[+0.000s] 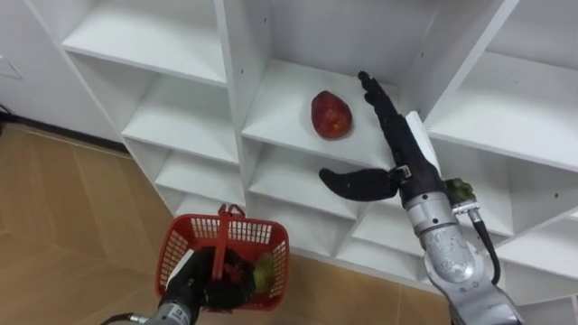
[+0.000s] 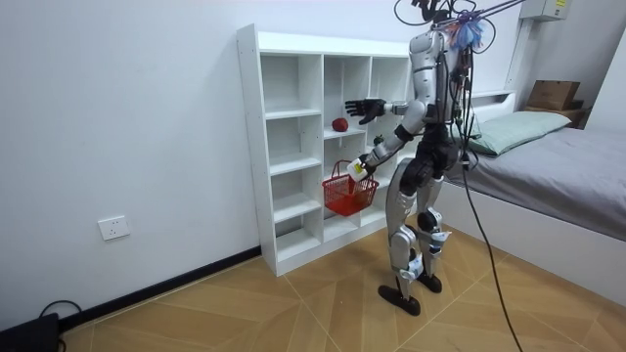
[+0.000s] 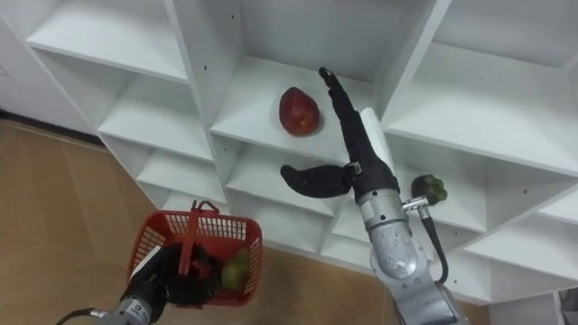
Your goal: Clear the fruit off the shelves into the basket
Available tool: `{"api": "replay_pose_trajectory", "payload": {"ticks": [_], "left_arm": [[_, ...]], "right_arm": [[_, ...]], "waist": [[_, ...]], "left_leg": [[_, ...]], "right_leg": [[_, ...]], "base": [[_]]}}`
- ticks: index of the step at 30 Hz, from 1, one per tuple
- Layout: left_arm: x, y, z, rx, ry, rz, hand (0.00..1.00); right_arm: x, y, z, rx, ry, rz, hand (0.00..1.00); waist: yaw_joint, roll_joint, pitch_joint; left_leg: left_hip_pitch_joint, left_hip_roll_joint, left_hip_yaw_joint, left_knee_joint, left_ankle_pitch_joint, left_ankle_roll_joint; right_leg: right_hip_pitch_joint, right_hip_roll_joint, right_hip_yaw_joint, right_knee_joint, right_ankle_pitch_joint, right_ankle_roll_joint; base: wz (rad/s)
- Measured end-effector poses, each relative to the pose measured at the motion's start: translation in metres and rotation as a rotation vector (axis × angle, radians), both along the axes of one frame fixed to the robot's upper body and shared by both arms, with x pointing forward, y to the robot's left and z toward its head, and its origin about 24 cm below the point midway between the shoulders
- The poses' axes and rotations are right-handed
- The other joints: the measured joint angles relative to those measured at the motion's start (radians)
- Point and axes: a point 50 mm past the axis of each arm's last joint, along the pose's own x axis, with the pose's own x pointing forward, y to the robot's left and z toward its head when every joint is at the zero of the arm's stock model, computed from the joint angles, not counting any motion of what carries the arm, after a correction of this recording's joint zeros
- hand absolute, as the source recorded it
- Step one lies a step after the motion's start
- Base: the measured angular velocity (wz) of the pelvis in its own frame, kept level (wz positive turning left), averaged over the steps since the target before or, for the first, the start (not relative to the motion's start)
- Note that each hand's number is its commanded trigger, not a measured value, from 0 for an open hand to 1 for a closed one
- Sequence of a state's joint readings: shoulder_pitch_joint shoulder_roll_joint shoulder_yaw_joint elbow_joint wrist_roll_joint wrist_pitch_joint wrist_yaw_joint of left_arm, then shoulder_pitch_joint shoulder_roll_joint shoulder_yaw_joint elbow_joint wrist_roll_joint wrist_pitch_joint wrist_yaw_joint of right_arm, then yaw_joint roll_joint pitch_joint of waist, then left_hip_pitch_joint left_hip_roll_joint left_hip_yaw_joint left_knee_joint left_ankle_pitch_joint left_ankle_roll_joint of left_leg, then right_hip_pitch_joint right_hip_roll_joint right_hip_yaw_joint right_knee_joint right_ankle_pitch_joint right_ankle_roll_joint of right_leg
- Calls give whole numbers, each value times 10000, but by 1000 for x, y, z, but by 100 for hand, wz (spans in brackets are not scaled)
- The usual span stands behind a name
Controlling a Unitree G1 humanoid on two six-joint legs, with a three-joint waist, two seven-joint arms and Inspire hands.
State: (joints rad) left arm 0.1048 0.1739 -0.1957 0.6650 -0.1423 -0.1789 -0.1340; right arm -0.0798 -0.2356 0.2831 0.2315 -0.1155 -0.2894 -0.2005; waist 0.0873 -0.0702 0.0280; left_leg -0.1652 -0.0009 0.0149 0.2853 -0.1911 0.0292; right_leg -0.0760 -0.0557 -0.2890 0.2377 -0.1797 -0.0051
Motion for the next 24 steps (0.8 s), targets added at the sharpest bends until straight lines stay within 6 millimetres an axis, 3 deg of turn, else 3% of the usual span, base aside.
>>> {"api": "replay_pose_trajectory", "payload": {"ticks": [5, 11, 16, 24], "left_arm": [[0, -1, 0, 72, 32, -381, 100], [1, 2, 0, 9, 39, -280, 100], [-1, -7, -1, -78, 156, -642, 100], [-1, -14, -3, -163, 292, -881, 100]], "right_arm": [[3, -5, 2, -70, -96, -256, 0], [22, -7, 10, -128, -415, -586, 0], [38, -12, 4, -290, -113, -1173, 0], [48, -16, 4, -838, -191, -1627, 0]], "waist": [[31, -17, -11], [101, -91, -61], [150, -84, -59], [289, 102, 49]], "left_leg": [[-80, -70, -128, 103, 22, 31], [-77, -126, -187, 172, 46, 69], [-146, -125, -232, 207, 46, 69], [-364, -123, -280, 242, 69, 69]], "right_leg": [[-3, -87, -137, 2, -10, -4], [28, -124, -190, 18, -13, 28], [109, -134, -391, 26, -11, 32], [-58, -143, -423, 65, -13, 32]], "base": [[10], [4], [13], [3]]}}
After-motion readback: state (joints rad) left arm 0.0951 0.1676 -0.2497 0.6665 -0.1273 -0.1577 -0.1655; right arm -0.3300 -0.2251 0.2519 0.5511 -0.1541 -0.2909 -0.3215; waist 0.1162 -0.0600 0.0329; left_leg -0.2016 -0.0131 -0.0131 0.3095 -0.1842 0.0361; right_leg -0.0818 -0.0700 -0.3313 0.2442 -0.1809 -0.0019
